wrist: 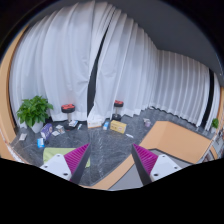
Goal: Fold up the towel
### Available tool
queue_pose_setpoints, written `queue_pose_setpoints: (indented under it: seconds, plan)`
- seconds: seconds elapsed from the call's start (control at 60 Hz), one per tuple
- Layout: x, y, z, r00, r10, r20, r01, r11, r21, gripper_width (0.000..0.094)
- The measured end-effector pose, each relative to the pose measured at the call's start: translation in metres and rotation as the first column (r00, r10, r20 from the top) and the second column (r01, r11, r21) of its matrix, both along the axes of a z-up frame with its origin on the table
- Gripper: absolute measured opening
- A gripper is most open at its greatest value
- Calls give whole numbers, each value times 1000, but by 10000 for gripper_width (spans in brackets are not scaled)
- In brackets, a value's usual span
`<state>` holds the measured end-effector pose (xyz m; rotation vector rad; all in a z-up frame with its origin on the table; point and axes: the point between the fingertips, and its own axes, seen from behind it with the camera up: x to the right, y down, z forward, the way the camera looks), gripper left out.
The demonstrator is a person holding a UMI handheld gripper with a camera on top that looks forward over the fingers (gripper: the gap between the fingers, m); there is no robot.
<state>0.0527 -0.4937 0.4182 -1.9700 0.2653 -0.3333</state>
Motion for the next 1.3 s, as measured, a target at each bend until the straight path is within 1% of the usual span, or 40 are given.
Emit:
queue_pose_setpoints:
  seconds: [0.1,0.217,0.333,0.417,0.483,0.617,0.733,0.867,0.95,1.0,1.1,1.25,1.3]
  plan:
    - [-8,1,-12,1000,6,-10,-7,1000,-19,850]
    - [-24,4,-39,999,11,-30,-13,998,-57,849]
    - [-50,9,-80,999,20,-48,-24,994,-103,848]
    - [-76,13,-118,997,31,-66,-40,989,-142,846]
    - [-108,22,-152,994,56,-98,-72,984,-165,850]
    - [-188,50,-218,978,128,-162,-157,971,-181,849]
    - [-273,91,-266,950,219,-223,-260,950,-171,849]
    - [-357,152,-303,919,300,-254,-343,928,-144,854]
    - [-392,190,-321,908,340,-244,-381,912,-150,849]
    - [-409,215,-333,906,351,-236,-391,908,-148,847]
    - [-425,260,-362,902,368,-226,-409,895,-177,847]
    - [-431,304,-413,918,341,-202,-385,888,-251,849]
    - [-423,313,-429,928,329,-175,-368,884,-288,813]
